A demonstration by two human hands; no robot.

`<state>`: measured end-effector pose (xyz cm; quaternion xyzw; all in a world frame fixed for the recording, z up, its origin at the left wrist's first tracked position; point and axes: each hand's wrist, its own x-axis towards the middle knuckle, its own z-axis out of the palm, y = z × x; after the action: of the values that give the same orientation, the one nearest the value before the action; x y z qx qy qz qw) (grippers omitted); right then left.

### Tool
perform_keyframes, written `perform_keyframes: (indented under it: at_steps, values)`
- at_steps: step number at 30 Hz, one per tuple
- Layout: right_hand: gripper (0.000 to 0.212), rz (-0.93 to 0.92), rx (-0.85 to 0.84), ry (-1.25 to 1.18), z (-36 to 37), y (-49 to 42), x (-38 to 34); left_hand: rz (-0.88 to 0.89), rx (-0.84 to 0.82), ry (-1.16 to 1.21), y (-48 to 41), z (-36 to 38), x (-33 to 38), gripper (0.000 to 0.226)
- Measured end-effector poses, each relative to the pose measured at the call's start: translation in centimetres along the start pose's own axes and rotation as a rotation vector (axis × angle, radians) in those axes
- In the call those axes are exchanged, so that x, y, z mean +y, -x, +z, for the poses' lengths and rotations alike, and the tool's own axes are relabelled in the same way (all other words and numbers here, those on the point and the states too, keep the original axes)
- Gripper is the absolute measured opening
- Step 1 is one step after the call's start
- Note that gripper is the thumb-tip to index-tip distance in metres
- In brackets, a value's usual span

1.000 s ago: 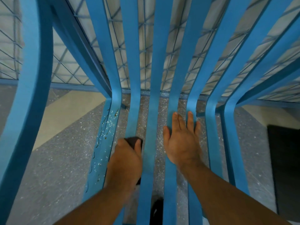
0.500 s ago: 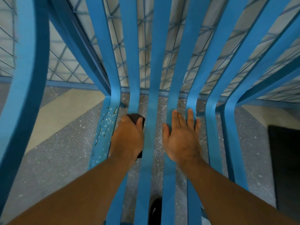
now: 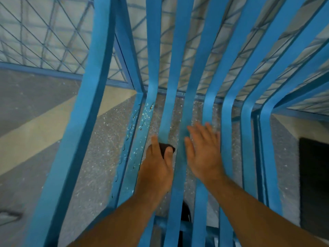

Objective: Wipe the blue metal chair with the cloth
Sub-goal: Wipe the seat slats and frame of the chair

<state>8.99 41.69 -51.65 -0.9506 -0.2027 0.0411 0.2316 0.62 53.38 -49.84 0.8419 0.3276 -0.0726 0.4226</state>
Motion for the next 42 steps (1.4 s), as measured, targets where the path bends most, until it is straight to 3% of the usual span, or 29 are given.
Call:
perform_keyframes:
  at_steps: [4,6,9,14,17,19,24,28,34,38,42]
  values:
    - [0.068,-0.113,-0.289,-0.001,0.1,0.9,-2.8,-0.201,-0.11,0.314,-1.1,-1.7,0.0,0.05]
    - [0.075,-0.097,-0.434,0.069,-0.2,0.4,-3.6,-0.187,-0.114,0.246,-0.9,-2.4,-0.1,0.041]
    - [0.053,-0.066,-0.562,0.087,-0.4,-0.3,-4.0,-0.108,-0.063,0.128,-0.1,-3.4,0.2,0.036]
    - [0.035,-0.09,-0.619,-0.01,-1.9,0.1,-3.9,0.069,-0.188,-0.166,1.0,-4.2,-0.5,0.038]
    - [0.022,-0.079,-0.555,-0.194,-3.3,1.4,-4.0,0.091,-0.203,-0.292,1.8,-4.7,-0.9,0.022]
    - [0.018,-0.02,-0.604,-0.25,-4.6,2.4,-4.6,0.123,-0.181,-0.307,3.0,-5.2,-1.0,0.013]
    - [0.022,0.047,-0.676,-0.249,-6.9,4.8,-6.4,0.24,-0.253,-0.399,6.4,-6.7,-1.3,0.038]
    - [0.022,0.073,-0.679,-0.301,-7.8,7.6,-8.1,0.296,-0.282,-0.337,9.3,-8.3,-3.1,0.035]
    - [0.015,0.084,-0.749,-0.354,-8.7,12.0,-10.5,0.288,-0.232,-0.401,13.7,-10.4,-5.1,0.024]
    - [0.008,0.066,-0.876,-0.359,-8.6,14.5,-11.8,0.208,-0.22,-0.547,17.8,-11.9,-5.2,0.033]
    - [0.009,0.162,-0.866,-0.545,-7.8,15.5,-12.8,0.133,-0.165,-0.691,19.8,-13.1,-4.3,0.031]
